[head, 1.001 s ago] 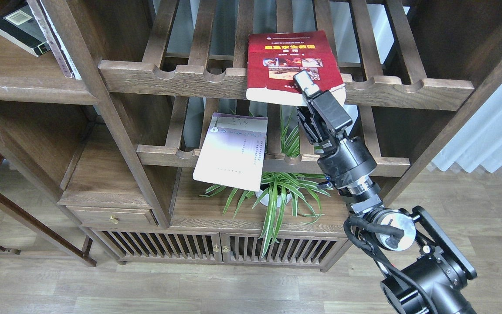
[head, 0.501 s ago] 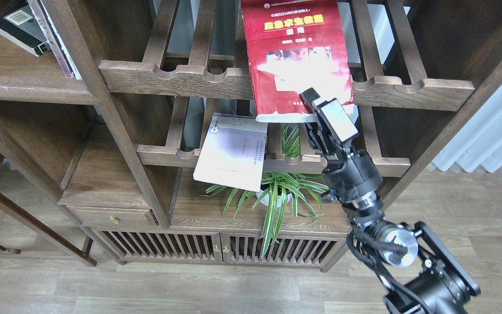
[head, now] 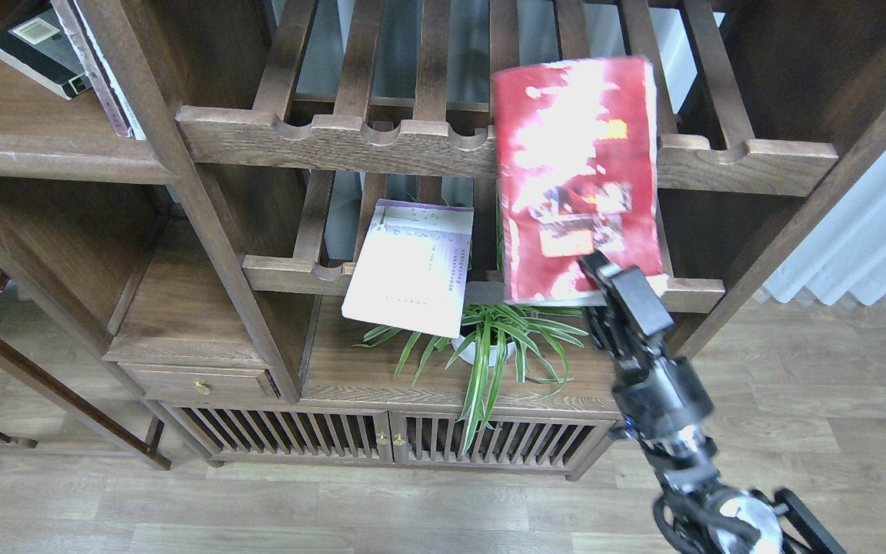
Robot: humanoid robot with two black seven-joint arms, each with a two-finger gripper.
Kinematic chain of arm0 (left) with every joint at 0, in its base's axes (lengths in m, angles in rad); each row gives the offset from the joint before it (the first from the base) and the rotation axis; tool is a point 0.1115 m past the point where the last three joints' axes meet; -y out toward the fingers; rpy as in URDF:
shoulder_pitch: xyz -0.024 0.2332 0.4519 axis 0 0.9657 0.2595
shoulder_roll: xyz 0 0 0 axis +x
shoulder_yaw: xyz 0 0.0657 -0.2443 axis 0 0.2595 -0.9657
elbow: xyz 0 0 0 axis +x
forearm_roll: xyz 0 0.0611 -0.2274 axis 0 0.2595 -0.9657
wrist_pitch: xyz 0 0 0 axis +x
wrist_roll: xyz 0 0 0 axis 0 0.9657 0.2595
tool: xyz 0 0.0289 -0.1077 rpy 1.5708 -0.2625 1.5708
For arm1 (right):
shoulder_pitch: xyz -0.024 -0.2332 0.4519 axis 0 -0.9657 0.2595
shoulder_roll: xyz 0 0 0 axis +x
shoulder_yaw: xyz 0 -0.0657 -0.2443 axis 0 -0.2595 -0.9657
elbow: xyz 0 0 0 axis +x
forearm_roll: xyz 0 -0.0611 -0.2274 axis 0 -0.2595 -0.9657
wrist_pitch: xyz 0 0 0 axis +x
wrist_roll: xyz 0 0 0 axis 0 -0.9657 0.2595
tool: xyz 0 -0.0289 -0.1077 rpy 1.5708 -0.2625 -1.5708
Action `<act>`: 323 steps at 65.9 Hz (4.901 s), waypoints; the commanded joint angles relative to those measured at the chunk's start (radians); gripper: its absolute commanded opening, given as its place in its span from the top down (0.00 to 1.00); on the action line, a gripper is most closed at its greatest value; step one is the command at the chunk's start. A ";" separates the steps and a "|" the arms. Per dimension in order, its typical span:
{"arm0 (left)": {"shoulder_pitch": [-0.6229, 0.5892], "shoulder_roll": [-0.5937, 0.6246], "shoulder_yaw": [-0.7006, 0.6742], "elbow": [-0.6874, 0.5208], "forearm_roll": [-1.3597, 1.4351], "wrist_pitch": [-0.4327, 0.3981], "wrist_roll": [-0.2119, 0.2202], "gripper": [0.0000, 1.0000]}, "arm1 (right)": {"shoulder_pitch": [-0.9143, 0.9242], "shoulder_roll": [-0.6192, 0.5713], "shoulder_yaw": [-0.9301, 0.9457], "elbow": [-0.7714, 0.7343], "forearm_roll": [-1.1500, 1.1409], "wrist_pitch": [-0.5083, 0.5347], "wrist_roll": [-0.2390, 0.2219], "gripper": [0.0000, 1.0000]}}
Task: Organize books on shelf
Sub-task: 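Pull the red book down and out from the shelf with the right gripper, then bring the red book down and grasp it with the left gripper too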
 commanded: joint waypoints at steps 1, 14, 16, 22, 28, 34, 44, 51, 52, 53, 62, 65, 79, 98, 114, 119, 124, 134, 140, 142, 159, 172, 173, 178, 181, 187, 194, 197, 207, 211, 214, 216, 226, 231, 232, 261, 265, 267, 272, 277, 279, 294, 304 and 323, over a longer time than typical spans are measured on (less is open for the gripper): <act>-0.002 -0.001 0.003 0.001 0.000 0.000 0.000 0.00 | -0.070 -0.042 0.015 0.000 0.056 0.000 0.001 0.84; -0.006 -0.001 0.023 0.004 0.000 0.000 0.003 0.00 | -0.156 -0.135 0.038 -0.017 0.158 0.000 0.001 0.83; -0.006 -0.001 0.026 0.004 0.000 0.000 0.003 0.00 | -0.167 -0.150 0.038 -0.023 0.170 0.000 0.001 0.83; -0.009 -0.004 0.029 0.004 0.000 0.000 0.001 0.00 | -0.182 -0.169 0.038 -0.034 0.187 0.000 0.001 0.83; -0.011 -0.006 0.029 0.004 0.000 0.000 0.001 0.00 | -0.199 -0.177 0.038 -0.043 0.190 0.000 0.001 0.82; -0.009 -0.007 0.031 0.004 0.000 0.000 0.001 0.00 | -0.210 -0.180 0.042 -0.054 0.194 0.000 0.001 0.81; -0.009 -0.007 0.037 0.004 0.000 0.000 0.001 0.00 | -0.234 -0.190 0.055 -0.069 0.201 0.000 -0.001 0.81; -0.006 -0.010 0.045 0.004 0.000 0.000 0.003 0.00 | -0.247 -0.192 0.049 -0.091 0.204 0.000 -0.002 0.81; -0.006 -0.010 0.046 0.004 0.000 0.000 0.003 0.00 | -0.248 -0.192 0.046 -0.092 0.204 0.000 -0.002 0.81; -0.005 -0.010 0.052 0.004 0.000 0.000 0.003 0.00 | -0.248 -0.192 0.043 -0.097 0.204 0.000 -0.002 0.81; 0.018 -0.012 0.137 0.004 0.000 0.000 -0.002 0.00 | -0.248 -0.193 0.003 -0.119 0.202 0.000 -0.002 0.81; 0.023 -0.012 0.154 0.006 0.000 0.000 -0.003 0.00 | -0.248 -0.192 -0.009 -0.119 0.201 0.000 -0.002 0.81; 0.024 -0.033 0.200 0.012 -0.008 0.000 -0.009 0.00 | -0.237 -0.187 -0.057 -0.129 0.193 0.000 -0.002 0.81; 0.029 -0.038 0.422 0.020 -0.189 0.000 0.000 0.00 | -0.162 -0.158 -0.170 -0.160 0.190 0.000 -0.001 0.81; 0.038 -0.046 0.562 0.020 -0.279 0.000 -0.008 0.00 | -0.109 -0.077 -0.222 -0.223 0.141 0.000 -0.002 0.80; 0.038 -0.052 0.606 0.018 -0.307 0.000 -0.008 0.00 | -0.090 -0.051 -0.239 -0.240 0.133 0.000 -0.002 0.80; 0.038 -0.061 0.652 0.018 -0.327 0.000 -0.009 0.00 | -0.059 -0.017 -0.253 -0.267 0.130 0.000 -0.002 0.80; 0.032 -0.096 0.736 0.016 -0.370 0.000 -0.009 0.00 | -0.010 0.072 -0.291 -0.333 0.092 0.000 -0.002 0.80; 0.027 -0.122 0.763 0.012 -0.370 0.000 -0.008 0.00 | 0.000 0.112 -0.302 -0.359 0.064 0.000 -0.002 0.80; 0.027 -0.132 0.769 0.004 -0.370 0.000 -0.008 0.00 | 0.005 0.126 -0.304 -0.364 0.055 0.000 -0.005 0.80; 0.037 -0.198 0.825 -0.013 -0.370 0.000 -0.009 0.00 | 0.007 0.175 -0.337 -0.375 0.041 0.000 -0.010 0.80; 0.037 -0.303 0.850 0.007 -0.362 0.000 -0.012 0.00 | 0.005 0.212 -0.356 -0.381 0.003 0.000 -0.012 0.79; 0.035 -0.313 0.852 0.012 -0.364 0.000 -0.012 0.00 | 0.005 0.212 -0.362 -0.381 -0.002 0.000 -0.012 0.79; 0.032 -0.337 0.853 0.024 -0.362 0.000 -0.012 0.00 | 0.003 0.212 -0.374 -0.381 -0.008 0.000 -0.012 0.79; 0.032 -0.360 0.856 0.032 -0.360 0.000 -0.011 0.00 | 0.003 0.212 -0.376 -0.381 -0.010 0.000 -0.012 0.79; 0.031 -0.388 0.873 0.043 -0.360 0.000 -0.012 0.00 | 0.003 0.212 -0.379 -0.381 -0.010 0.000 -0.012 0.79; 0.031 -0.396 0.907 0.064 -0.360 0.000 -0.014 0.00 | 0.003 0.212 -0.393 -0.381 -0.011 0.000 -0.012 0.79; 0.031 -0.396 0.925 0.070 -0.360 0.000 -0.014 0.00 | 0.003 0.212 -0.397 -0.381 -0.013 0.000 -0.012 0.79; 0.021 -0.396 0.963 0.076 -0.370 0.000 -0.019 0.00 | 0.002 0.212 -0.403 -0.379 -0.027 0.000 -0.012 0.78; 0.012 -0.396 0.964 0.076 -0.373 0.000 -0.029 0.00 | 0.000 0.212 -0.405 -0.379 -0.027 0.000 -0.013 0.78; 0.001 -0.396 0.965 0.076 -0.380 0.000 -0.057 0.00 | -0.001 0.212 -0.411 -0.379 -0.028 0.000 -0.012 0.78; -0.005 -0.396 0.965 0.076 -0.384 0.000 -0.069 0.00 | -0.001 0.212 -0.416 -0.379 -0.028 0.000 -0.013 0.78; -0.040 -0.396 0.993 0.078 -0.393 0.000 -0.120 0.00 | -0.003 0.212 -0.437 -0.379 -0.030 0.000 -0.013 0.78; -0.043 -0.396 1.011 0.078 -0.394 0.000 -0.121 0.03 | -0.003 0.212 -0.437 -0.379 -0.031 0.000 -0.013 0.78; -0.043 -0.396 1.013 0.078 -0.394 0.000 -0.121 0.03 | -0.003 0.212 -0.437 -0.378 -0.031 0.000 -0.013 0.78; -0.061 -0.396 1.074 0.093 -0.433 0.000 -0.121 0.49 | -0.003 0.212 -0.436 -0.379 -0.031 0.000 -0.013 0.78; -0.061 -0.396 1.071 0.095 -0.448 0.000 -0.121 0.58 | -0.003 0.212 -0.436 -0.379 -0.031 0.000 -0.013 0.78; -0.061 -0.396 1.068 0.099 -0.456 0.000 -0.120 0.64 | -0.003 0.212 -0.436 -0.379 -0.031 0.000 -0.013 0.78; -0.065 -0.396 1.068 0.108 -0.469 0.000 -0.117 0.73 | -0.004 0.212 -0.436 -0.379 -0.031 0.000 -0.013 0.78; -0.077 -0.396 1.071 0.124 -0.469 0.000 -0.112 0.78 | -0.004 0.212 -0.436 -0.379 -0.031 0.000 -0.013 0.78; -0.080 -0.396 1.071 0.133 -0.469 0.000 -0.109 0.80 | -0.004 0.212 -0.436 -0.379 -0.031 0.000 -0.013 0.78; -0.084 -0.396 1.083 0.153 -0.469 0.000 -0.089 0.90 | -0.004 0.212 -0.434 -0.379 -0.031 0.000 -0.013 0.78; -0.084 -0.396 1.086 0.156 -0.465 0.000 -0.063 0.91 | -0.004 0.212 -0.434 -0.381 -0.034 0.000 -0.015 0.60; -0.072 -0.363 1.056 0.150 -0.471 0.000 -0.063 0.93 | -0.003 0.212 -0.426 -0.381 -0.108 0.000 -0.016 0.08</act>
